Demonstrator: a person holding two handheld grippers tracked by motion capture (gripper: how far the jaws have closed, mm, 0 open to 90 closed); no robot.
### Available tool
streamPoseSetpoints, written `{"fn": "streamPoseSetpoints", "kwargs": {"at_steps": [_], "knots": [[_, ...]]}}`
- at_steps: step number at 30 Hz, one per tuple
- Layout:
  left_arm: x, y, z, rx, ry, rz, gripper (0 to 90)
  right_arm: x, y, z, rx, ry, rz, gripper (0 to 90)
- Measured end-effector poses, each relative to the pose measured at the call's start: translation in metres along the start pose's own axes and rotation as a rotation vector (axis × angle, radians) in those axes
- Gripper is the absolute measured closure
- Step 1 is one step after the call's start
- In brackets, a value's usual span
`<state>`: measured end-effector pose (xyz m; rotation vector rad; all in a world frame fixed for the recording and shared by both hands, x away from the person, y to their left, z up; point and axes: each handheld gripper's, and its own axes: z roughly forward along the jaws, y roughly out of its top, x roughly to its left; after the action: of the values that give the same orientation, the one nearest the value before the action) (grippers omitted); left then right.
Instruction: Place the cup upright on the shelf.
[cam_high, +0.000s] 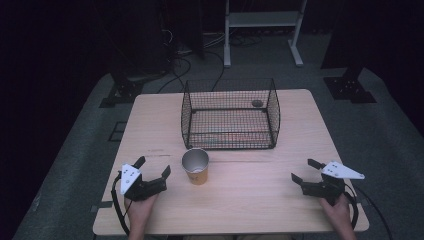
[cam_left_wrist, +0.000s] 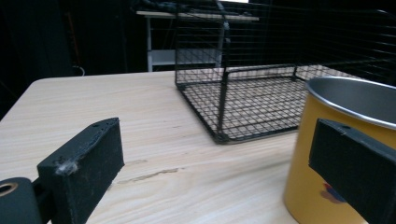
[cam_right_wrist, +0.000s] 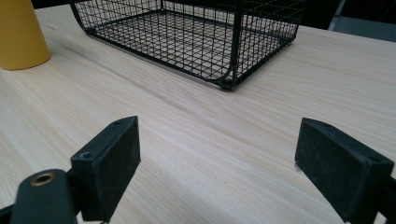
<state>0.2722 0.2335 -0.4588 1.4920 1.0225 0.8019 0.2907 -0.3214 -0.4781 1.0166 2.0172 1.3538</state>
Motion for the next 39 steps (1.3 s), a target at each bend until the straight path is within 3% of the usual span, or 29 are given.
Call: {"fn": "streamPoseSetpoints", "kwargs": {"at_steps": [4,15,20,26,28,34,39], "knots": [[-0.01,-0.001,-0.001,0.002,-0.019,0.028,2.6,0.0,0.0,0.0,0.001,0.0,-0.002,13.1],[-0.026,-0.001,-0.004,-0.005,-0.059,0.054,2.3,-0.001,0.0,-0.001,-0.003,0.005,0.014,13.1],[-0.034,-0.002,-0.003,-0.019,-0.121,0.046,1.2,-0.001,0.0,-0.001,-0.003,0.006,0.013,13.1],[-0.041,-0.003,0.001,-0.013,-0.159,0.061,1.2,-0.001,0.0,0.0,-0.003,0.007,0.013,13.1],[-0.044,-0.002,0.002,-0.02,-0.18,0.045,0.0,-0.001,0.0,0.0,-0.003,0.009,0.011,13.2],[-0.053,-0.003,0.007,-0.003,-0.207,0.08,0.0,-0.001,0.0,0.0,-0.003,0.01,0.01,13.1],[-0.057,-0.004,0.012,0.005,-0.248,0.071,0.0,-0.001,0.0,0.0,-0.003,0.012,0.009,13.1]]}}
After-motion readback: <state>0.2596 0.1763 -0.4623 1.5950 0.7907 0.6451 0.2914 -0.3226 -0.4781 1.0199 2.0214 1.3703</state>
